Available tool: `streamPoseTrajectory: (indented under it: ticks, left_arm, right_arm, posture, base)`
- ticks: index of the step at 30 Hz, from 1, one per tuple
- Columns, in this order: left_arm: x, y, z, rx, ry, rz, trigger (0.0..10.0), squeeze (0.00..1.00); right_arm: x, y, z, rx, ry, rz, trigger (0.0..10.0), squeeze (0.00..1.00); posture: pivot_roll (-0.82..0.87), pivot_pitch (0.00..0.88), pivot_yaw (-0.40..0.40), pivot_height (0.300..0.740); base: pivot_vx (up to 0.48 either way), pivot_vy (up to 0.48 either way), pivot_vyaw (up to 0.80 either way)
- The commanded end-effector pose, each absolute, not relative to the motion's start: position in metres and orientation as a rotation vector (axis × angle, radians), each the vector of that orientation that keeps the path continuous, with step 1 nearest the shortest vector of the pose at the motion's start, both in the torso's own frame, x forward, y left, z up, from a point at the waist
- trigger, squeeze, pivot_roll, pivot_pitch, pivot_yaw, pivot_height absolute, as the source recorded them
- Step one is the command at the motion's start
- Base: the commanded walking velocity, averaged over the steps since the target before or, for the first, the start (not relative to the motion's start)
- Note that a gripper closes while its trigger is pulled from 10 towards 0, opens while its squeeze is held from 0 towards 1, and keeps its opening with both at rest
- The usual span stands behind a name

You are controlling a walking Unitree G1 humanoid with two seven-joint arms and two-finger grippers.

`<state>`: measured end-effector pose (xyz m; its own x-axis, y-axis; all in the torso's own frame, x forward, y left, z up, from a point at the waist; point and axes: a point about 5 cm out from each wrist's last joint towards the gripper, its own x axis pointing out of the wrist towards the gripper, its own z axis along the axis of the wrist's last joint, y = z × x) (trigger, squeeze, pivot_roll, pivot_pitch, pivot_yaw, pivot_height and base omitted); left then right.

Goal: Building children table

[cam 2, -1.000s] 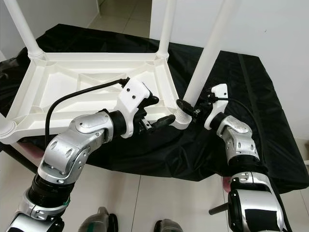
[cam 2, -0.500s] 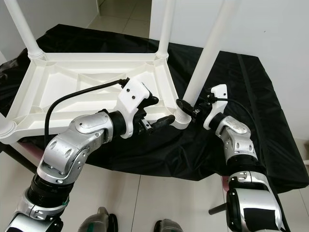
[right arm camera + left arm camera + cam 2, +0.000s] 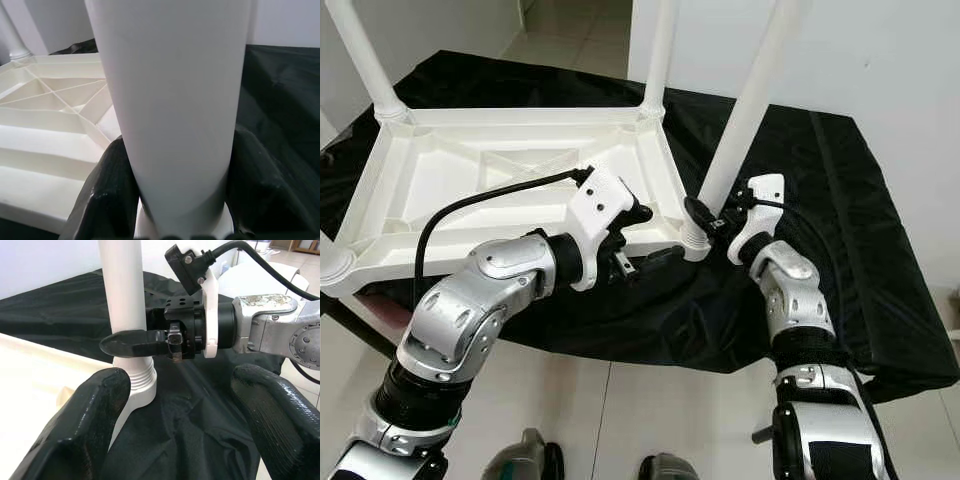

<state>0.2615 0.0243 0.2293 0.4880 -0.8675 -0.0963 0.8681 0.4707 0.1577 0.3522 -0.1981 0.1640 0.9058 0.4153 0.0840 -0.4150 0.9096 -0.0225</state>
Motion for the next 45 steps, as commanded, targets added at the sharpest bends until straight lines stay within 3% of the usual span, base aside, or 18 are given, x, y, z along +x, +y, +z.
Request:
streamPoseTrajectory:
  ticks: [1,7,28,40,41,45]
  left_arm:
    - [0.258,0.022,0.229,0.188,-0.002,-1.085,10.0,0.00]
    - [0.257,0.022,0.229,0.190,-0.002,-1.091,10.0,0.00]
    - [0.259,0.018,0.228,0.195,-0.010,-1.101,10.0,0.00]
    - [0.261,0.018,0.229,0.193,-0.015,-1.099,10.0,0.00]
    - [0.261,0.018,0.229,0.193,-0.015,-1.099,10.0,0.00]
    - [0.261,0.018,0.229,0.194,-0.015,-1.096,10.0,0.00]
  right_arm:
    - [0.351,-0.204,0.160,0.021,-0.072,0.376,10.0,0.00]
    - [0.345,-0.193,0.164,0.014,-0.110,0.301,10.0,0.00]
    - [0.320,-0.160,0.147,0.009,-0.056,-0.240,10.0,0.00]
    - [0.320,-0.152,0.146,0.020,-0.036,-0.256,10.0,0.00]
    - [0.319,-0.150,0.147,0.034,-0.044,-0.241,10.0,1.00]
    - [0.319,-0.150,0.150,0.041,-0.061,-0.231,10.0,1.00]
  posture:
    - [0.05,0.022,-0.028,0.740]
    - [0.05,0.018,-0.028,0.740]
    - [0.04,0.000,-0.029,0.740]
    - [0.04,0.000,-0.029,0.740]
    - [0.04,0.000,-0.030,0.740]
    - [0.04,0.000,-0.030,0.740]
  base:
    - [0.000,0.000,0.00]
    - [0.000,0.000,0.00]
    - [0.000,0.000,0.00]
    - [0.000,0.000,0.00]
    - [0.000,0.000,0.00]
    - [0.000,0.000,0.00]
